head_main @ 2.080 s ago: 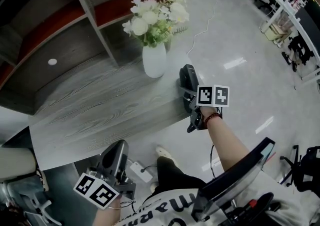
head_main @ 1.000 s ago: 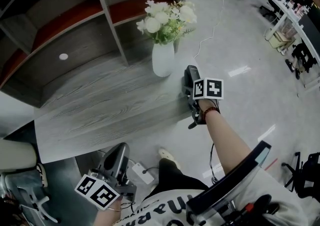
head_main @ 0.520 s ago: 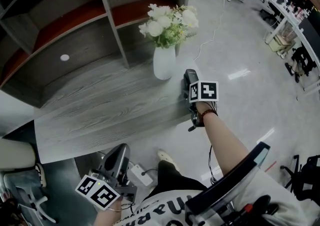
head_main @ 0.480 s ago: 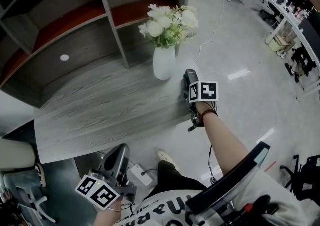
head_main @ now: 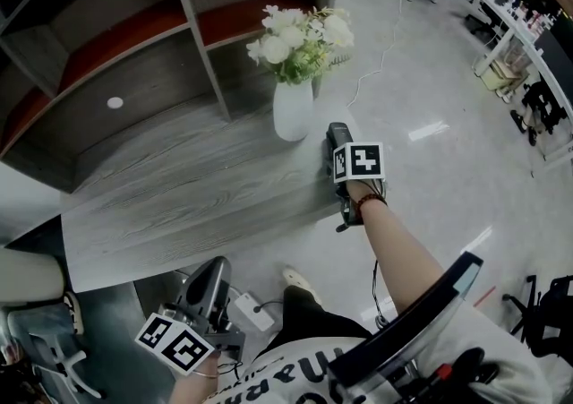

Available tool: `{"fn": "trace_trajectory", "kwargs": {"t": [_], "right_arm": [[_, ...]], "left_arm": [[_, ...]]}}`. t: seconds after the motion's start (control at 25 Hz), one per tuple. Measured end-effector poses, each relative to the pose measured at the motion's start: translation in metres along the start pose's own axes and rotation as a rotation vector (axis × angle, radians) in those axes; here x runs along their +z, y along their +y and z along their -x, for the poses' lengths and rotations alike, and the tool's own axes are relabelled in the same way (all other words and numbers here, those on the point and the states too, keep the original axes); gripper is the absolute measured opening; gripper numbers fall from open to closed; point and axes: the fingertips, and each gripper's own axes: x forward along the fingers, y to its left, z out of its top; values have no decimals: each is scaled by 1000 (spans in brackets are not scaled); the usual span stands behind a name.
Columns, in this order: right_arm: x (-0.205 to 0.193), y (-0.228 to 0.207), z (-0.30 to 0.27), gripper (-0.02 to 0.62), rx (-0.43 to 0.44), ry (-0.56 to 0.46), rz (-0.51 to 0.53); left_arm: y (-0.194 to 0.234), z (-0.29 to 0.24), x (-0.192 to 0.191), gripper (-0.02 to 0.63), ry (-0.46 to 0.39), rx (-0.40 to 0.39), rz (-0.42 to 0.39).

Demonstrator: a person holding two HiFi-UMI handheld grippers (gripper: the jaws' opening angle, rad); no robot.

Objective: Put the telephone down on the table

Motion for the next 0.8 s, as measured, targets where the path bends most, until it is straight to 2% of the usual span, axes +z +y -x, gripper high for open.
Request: {"fn": "trace_trajectory", "kwargs": {"t": [0.32,0.56,0.8], "right_arm": [[-1,1,0,285,3,6,-1],[-2,1,2,284,5,6,0],[0,1,-1,285,11,-4,1]], "left_arm": [[0,-28,0,9,1,-14,9],[-4,-39,1,9,-34,-2,54],[-12,-32,-5,9,-2,-24,22]]}}
